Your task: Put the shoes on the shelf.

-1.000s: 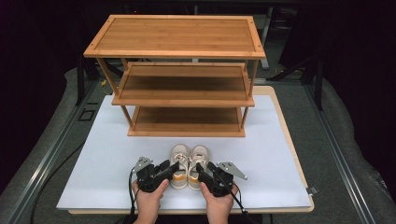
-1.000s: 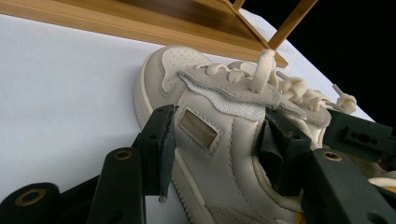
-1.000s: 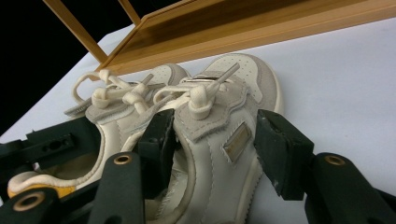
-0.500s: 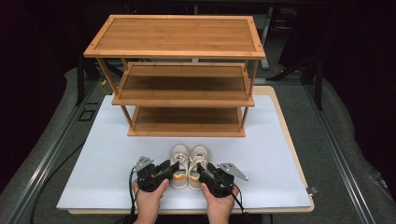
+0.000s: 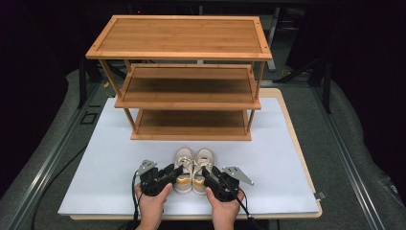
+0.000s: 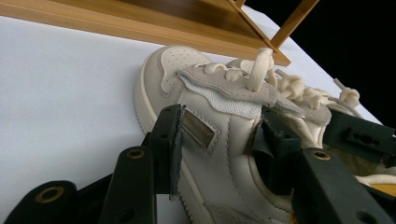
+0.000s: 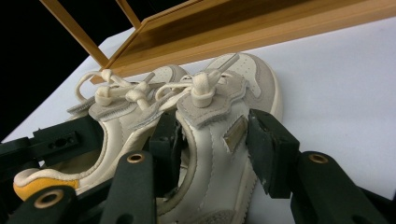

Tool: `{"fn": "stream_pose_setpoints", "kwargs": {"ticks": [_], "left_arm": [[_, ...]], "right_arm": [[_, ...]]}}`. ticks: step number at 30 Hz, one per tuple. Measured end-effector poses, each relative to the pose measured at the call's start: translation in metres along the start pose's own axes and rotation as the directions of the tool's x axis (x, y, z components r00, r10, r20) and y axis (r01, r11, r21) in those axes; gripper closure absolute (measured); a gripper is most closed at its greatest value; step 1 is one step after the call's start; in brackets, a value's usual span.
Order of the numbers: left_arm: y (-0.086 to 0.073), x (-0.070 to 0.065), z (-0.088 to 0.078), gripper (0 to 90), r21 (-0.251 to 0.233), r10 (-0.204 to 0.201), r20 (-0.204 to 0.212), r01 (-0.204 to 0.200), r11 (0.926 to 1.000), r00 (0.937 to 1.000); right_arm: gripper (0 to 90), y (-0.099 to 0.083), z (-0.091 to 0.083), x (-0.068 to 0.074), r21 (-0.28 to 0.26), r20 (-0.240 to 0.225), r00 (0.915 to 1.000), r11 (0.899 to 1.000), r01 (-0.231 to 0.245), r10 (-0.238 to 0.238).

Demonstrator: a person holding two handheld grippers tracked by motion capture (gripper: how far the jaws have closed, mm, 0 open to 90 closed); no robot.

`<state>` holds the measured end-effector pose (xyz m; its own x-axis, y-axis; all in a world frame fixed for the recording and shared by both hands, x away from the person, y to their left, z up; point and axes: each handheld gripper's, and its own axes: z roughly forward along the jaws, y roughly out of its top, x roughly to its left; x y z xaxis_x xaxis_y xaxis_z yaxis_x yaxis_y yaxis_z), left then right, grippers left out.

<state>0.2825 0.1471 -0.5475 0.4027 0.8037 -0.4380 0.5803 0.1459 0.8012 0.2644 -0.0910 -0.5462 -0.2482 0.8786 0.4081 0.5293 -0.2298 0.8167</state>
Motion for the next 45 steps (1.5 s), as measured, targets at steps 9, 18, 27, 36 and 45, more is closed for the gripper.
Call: {"fn": "stream_pose_setpoints", "kwargs": {"ticks": [9, 18, 27, 36, 45], "left_arm": [[0.005, 0.001, -0.003, 56.3, -0.004, -0.001, 0.005, 0.001, 1.0, 1.0], [0.012, 0.0, -0.007, 56.4, -0.017, 0.0, 0.007, 0.0, 0.9999, 1.0], [0.026, -0.004, -0.012, 56.4, -0.024, 0.013, 0.011, -0.013, 0.9996, 0.9999], [0.04, -0.008, -0.017, 56.5, -0.033, 0.016, 0.012, -0.016, 0.9993, 0.9998], [0.058, -0.014, -0.029, 56.5, -0.059, 0.026, 0.012, -0.025, 0.9979, 0.9996]], "right_arm": [[58.1, 0.004, 0.0, 0.002, 0.0, -0.015, 0.9999, 1.0, 0.0, 0.0], [58.4, 0.013, -0.002, 0.007, 0.005, -0.026, 0.9997, 1.0, 0.003, -0.003], [58.4, 0.022, -0.003, 0.012, -0.017, -0.004, 1.0, 1.0, 0.005, -0.006], [58.5, 0.036, -0.007, 0.02, -0.023, -0.025, 0.9996, 1.0, 0.013, -0.014], [58.6, 0.053, -0.013, 0.033, -0.045, -0.019, 0.9996, 0.999, 0.022, -0.023]]}}
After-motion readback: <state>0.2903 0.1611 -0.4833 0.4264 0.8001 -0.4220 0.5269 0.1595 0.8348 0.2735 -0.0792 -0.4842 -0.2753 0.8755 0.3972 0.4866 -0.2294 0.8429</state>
